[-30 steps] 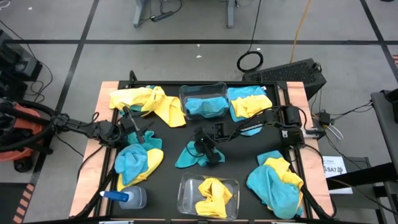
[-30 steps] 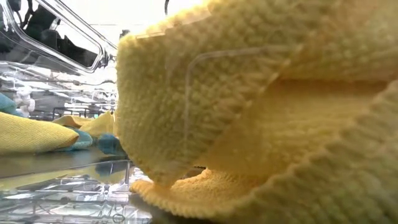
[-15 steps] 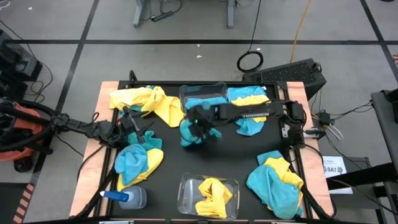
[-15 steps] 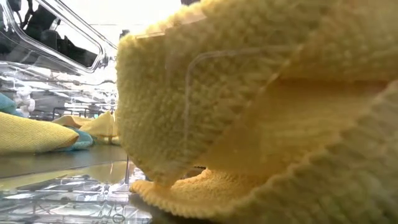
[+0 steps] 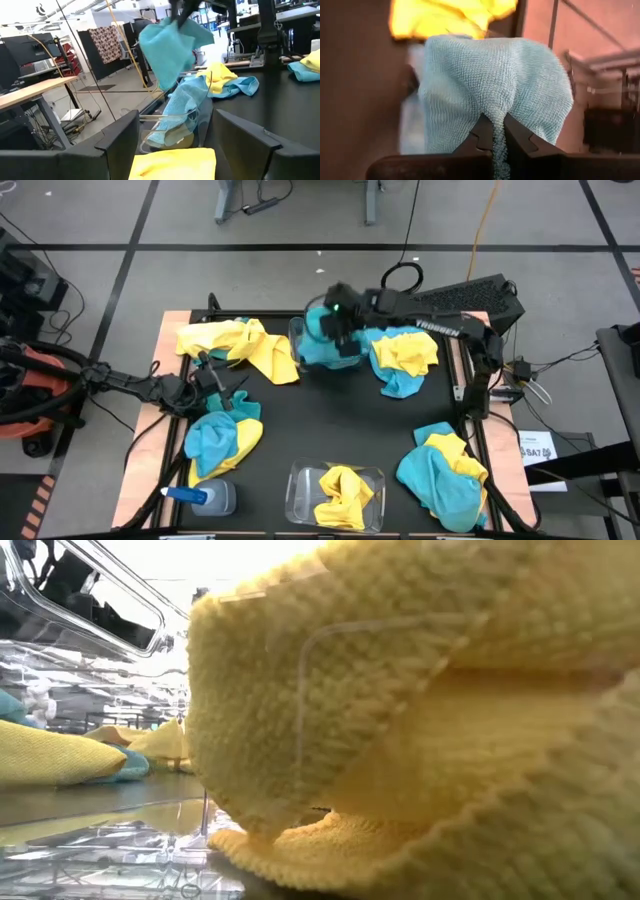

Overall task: Sort microfiber towel by color & place in baskets
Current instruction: Put the blue microfiber towel into the top transparent bin

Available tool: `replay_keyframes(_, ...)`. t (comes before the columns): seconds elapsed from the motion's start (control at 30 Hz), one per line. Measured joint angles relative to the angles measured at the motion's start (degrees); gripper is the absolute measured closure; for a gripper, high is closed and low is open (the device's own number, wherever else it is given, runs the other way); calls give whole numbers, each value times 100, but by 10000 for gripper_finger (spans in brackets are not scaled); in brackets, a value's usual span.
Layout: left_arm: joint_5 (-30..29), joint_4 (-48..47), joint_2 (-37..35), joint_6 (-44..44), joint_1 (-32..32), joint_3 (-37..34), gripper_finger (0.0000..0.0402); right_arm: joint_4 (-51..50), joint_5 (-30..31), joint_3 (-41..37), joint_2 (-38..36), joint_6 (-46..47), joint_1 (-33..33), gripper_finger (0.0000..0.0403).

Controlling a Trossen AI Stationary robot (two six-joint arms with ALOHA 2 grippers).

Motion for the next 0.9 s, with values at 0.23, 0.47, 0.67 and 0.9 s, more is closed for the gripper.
replay_keyframes(0.23, -2, 12, 34, -5, 1, -2, 142, -110, -820, -8, 179, 145, -873, 396)
replay_keyframes(0.47, -2, 17, 34, -4, 0, -1, 142, 693, -1549, -636, 441, 318, -1081, 395)
replay_keyframes(0.67, -2, 19, 34, -5, -1, 1, 142, 1336, -1846, -1231, 715, 385, -1066, 395)
replay_keyframes(0.9, -4, 19, 34, 1, 2, -1, 142, 1536, -2073, -1493, 1030, 538, -1072, 389)
